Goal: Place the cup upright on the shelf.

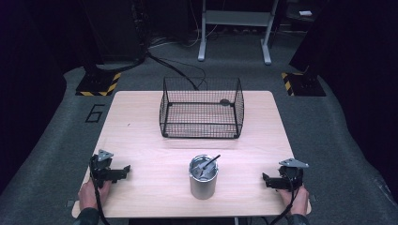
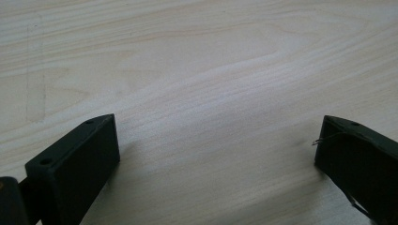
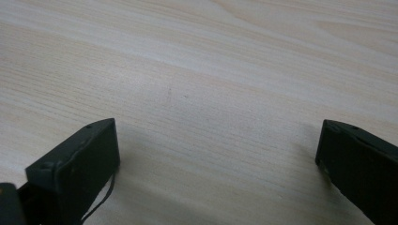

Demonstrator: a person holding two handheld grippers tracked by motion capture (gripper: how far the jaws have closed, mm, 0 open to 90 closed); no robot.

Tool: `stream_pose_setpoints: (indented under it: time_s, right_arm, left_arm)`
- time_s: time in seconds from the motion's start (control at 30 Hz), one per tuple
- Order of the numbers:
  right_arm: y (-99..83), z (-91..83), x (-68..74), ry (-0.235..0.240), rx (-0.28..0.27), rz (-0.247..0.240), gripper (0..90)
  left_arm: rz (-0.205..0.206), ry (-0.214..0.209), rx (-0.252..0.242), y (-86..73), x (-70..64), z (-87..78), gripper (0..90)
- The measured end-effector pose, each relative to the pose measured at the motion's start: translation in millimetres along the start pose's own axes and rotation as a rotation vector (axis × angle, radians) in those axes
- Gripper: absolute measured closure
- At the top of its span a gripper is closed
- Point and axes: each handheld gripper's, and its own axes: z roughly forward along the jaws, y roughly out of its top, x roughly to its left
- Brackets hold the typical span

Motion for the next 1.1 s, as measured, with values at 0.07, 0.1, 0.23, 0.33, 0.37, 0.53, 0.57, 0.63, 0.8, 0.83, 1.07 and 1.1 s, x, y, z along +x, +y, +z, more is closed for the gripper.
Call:
stream_pose_setpoints:
  time_s: [0.07,0.1,0.23,0.33,0.37,0.53,0.57,0.63,0.8,0.83,1.07,1.1]
  right_arm:
    - [0.1,-0.1,-0.2,0.001,0.002,-0.002,0.0]
    - [0.0,-0.1,0.1,-0.003,0.001,-0.002,0.0]
    - [0.6,0.1,0.8,-0.005,0.003,0.005,0.0]
    - [1.7,0.2,1.5,-0.002,0.002,0.014,0.0]
    - [2.0,-0.1,1.5,0.000,0.007,0.013,0.0]
    - [2.3,-4.2,2.4,0.007,0.003,0.026,0.0]
    - [2.3,-4.2,2.4,0.007,0.003,0.026,0.0]
    - [3.9,-9.5,4.8,0.010,-0.002,0.015,0.0]
    - [8.7,-18.9,11.6,0.021,-0.014,-0.002,0.0]
    - [10.4,-20.8,14.3,0.023,-0.020,0.001,0.0]
    - [19.0,-30.6,26.6,0.045,-0.037,-0.038,0.0]
    - [20.5,-32.1,28.8,0.048,-0.043,-0.041,0.0]
  left_arm:
    - [-0.001,0.000,0.000,0.0,0.0,0.0,0.1]
    - [-0.001,-0.003,0.004,0.2,0.1,-0.3,0.1]
    - [-0.001,0.000,0.000,0.1,0.0,0.0,0.1]
    - [-0.001,-0.003,0.005,0.3,0.2,-0.3,0.1]
    - [-0.001,0.000,0.000,0.1,0.0,0.0,0.1]
    - [0.000,-0.003,0.005,0.3,0.2,-0.3,0.1]
    - [0.000,-0.003,0.005,0.3,0.2,-0.3,0.1]
    - [0.000,-0.002,0.004,0.3,0.2,-0.2,0.1]
    - [0.000,-0.002,0.004,0.3,0.2,-0.2,0.1]
    - [-0.001,-0.002,0.004,0.3,0.2,-0.2,0.1]
    - [0.000,-0.003,0.004,0.3,0.2,-0.2,0.1]
    - [0.000,-0.003,0.004,0.3,0.2,-0.2,0.1]
